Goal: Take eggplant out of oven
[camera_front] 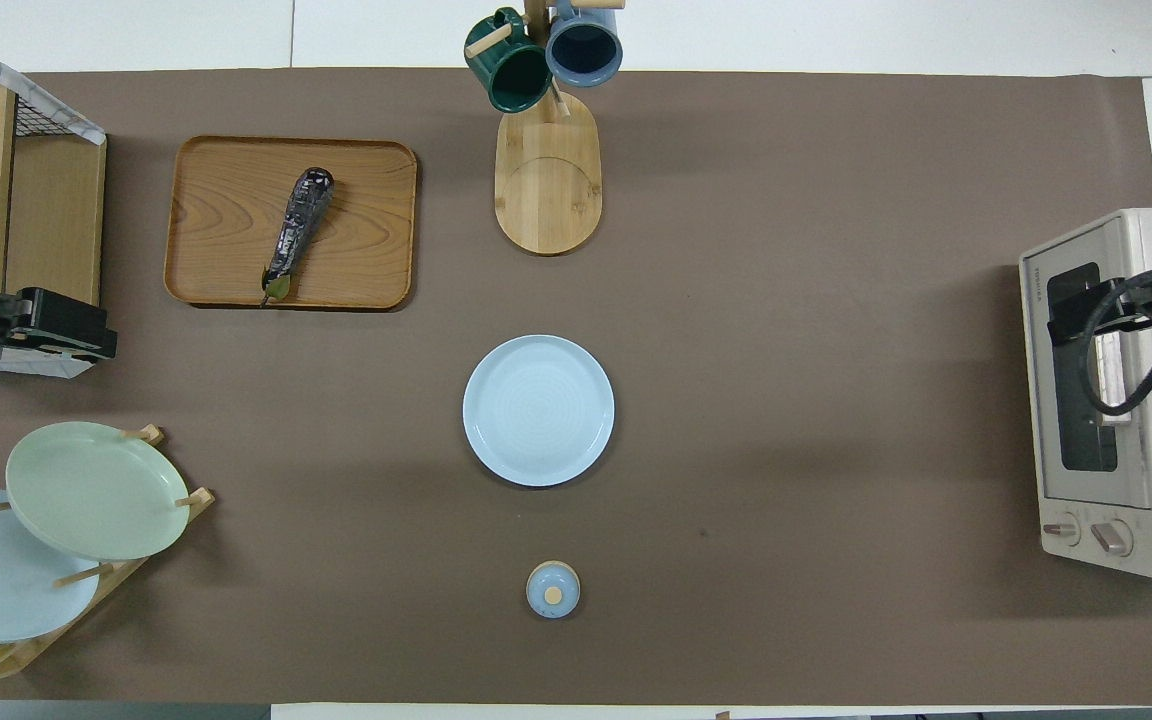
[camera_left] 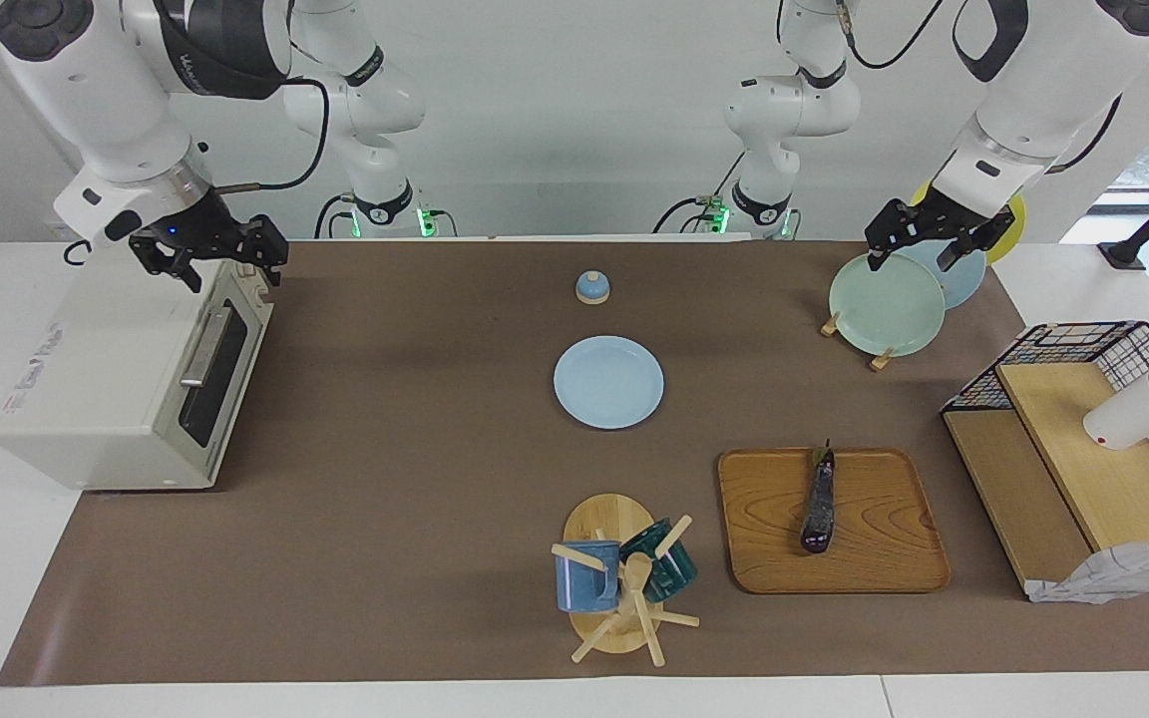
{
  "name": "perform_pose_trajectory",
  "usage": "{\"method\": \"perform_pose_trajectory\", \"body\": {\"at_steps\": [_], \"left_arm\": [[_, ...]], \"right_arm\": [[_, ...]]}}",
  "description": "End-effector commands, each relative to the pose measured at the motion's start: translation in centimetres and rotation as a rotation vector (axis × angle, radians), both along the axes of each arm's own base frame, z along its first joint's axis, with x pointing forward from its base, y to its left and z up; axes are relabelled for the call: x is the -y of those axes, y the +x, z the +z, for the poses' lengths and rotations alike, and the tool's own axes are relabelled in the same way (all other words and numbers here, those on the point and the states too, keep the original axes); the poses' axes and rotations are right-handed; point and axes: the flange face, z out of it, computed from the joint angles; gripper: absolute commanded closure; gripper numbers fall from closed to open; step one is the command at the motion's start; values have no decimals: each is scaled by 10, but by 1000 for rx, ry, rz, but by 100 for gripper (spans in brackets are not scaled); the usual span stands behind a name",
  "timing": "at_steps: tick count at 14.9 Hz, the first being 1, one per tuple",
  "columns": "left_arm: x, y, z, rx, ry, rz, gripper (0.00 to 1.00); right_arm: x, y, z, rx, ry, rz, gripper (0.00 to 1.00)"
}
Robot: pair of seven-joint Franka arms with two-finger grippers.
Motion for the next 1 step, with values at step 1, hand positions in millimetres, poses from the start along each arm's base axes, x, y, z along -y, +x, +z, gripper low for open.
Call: {"method": "perform_pose_trajectory", "body": {"at_steps": [1], "left_arm": [[-5, -4, 4, -11, 23, 8, 0]], "right_arm": [[0, -5, 3, -4, 26, -20, 0]]}}
